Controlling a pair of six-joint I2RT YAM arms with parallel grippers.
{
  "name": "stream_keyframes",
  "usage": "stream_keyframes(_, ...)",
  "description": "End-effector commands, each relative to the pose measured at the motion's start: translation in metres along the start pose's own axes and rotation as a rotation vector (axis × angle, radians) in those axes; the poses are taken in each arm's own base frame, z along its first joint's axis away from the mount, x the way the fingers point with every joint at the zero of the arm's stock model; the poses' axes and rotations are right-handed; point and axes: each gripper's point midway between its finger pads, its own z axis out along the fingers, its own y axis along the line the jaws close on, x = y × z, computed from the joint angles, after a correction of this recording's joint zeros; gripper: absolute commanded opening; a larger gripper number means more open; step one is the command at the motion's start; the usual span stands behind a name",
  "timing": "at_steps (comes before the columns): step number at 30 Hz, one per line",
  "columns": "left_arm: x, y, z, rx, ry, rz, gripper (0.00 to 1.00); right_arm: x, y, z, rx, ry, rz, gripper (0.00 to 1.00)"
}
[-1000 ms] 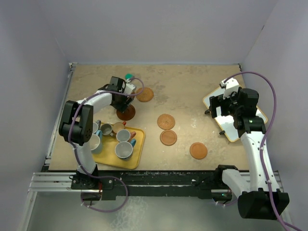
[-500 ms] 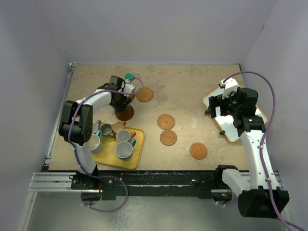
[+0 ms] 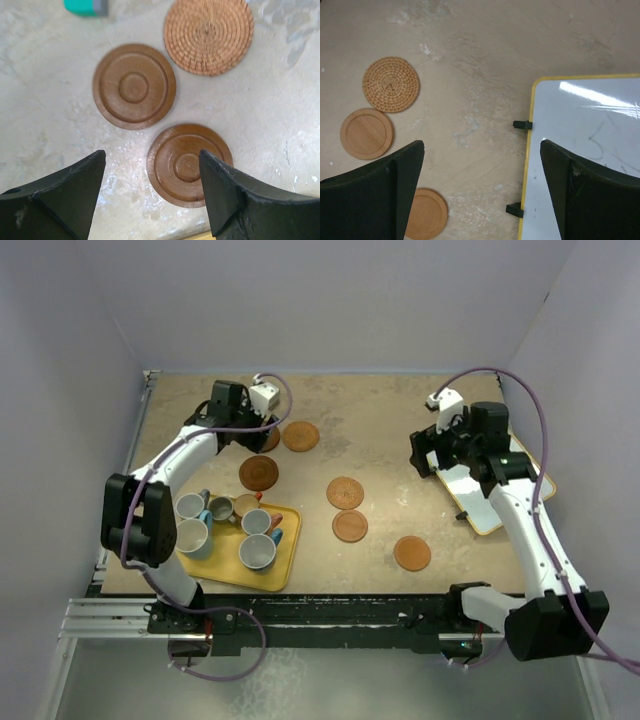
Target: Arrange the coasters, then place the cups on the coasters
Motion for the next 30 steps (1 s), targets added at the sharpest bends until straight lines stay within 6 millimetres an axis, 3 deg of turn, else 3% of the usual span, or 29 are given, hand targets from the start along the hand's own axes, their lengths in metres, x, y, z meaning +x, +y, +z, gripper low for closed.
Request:
stream_keyframes(1,-0.04,0.011,-0.029,-0.058,-0.181,-0.019,0.73,-0.012,0.024,0.013,-0.081,0.039,-0.108,1.0)
stream_keyframes(9,-0.053,0.033,-0.068,-0.197,-0.311,-0.019,0.76,-0.008,0.074,0.062,-0.187,0.097,-0.254,1.0)
stream_keyframes(17,-0.053,0.062,-0.099,-0.282,-0.364,-0.083,0.79,0.01,0.123,0.111,-0.235,0.194,-0.394,0.99)
stream_keyframes(25,-0.043,0.075,-0.116,-0.31,-0.38,-0.168,0.82,0.025,0.147,0.147,-0.241,0.257,-0.484,0.99)
stream_keyframes(30,-0.041,0.077,-0.123,-0.319,-0.386,-0.182,0.83,0.033,0.149,0.165,-0.231,0.293,-0.514,0.97)
